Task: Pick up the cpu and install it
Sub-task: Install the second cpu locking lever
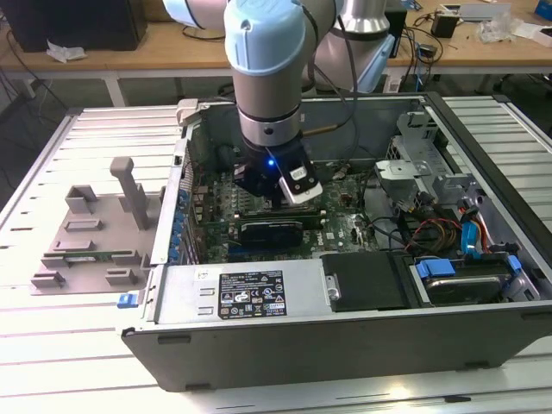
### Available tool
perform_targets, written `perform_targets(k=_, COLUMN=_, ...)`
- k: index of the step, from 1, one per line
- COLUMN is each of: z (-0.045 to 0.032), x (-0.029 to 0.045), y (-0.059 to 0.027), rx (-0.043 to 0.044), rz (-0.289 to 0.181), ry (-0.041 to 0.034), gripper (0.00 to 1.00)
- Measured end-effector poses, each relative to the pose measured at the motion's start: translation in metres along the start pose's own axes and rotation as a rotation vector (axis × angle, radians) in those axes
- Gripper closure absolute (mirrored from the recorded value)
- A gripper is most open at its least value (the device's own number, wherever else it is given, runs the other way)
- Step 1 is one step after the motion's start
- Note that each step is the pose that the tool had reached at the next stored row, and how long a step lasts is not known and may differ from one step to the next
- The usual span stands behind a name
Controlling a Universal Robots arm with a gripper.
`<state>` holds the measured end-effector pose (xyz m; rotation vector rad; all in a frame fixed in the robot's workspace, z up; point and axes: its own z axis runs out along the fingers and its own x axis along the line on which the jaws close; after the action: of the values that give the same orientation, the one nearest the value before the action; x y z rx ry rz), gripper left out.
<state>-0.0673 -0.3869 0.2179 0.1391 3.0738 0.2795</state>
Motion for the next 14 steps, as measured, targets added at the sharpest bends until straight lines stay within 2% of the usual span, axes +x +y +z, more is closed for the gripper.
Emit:
perform_targets(k=3, z=0.0021, x=-0.0028, y=0.0106, rx=0.0112, rz=0.000, ry=0.0000, gripper=0.89)
perform_targets(k=7, z=0.0047, x=-0.0072, y=0.0238, rx=0.0320, rz=-0.001, ry=0.0017, gripper=0.89)
perform_targets(k=10, z=0.0063, x=-0.0069, y=0.0323, rx=0.0449, rz=-0.003, ry=0.0008, gripper=0.89)
perform_targets(k=14, z=0.0071, x=-0.0080, y=0.0361, rx=0.0463, rz=-0.020, ry=0.0033, gripper=0.89)
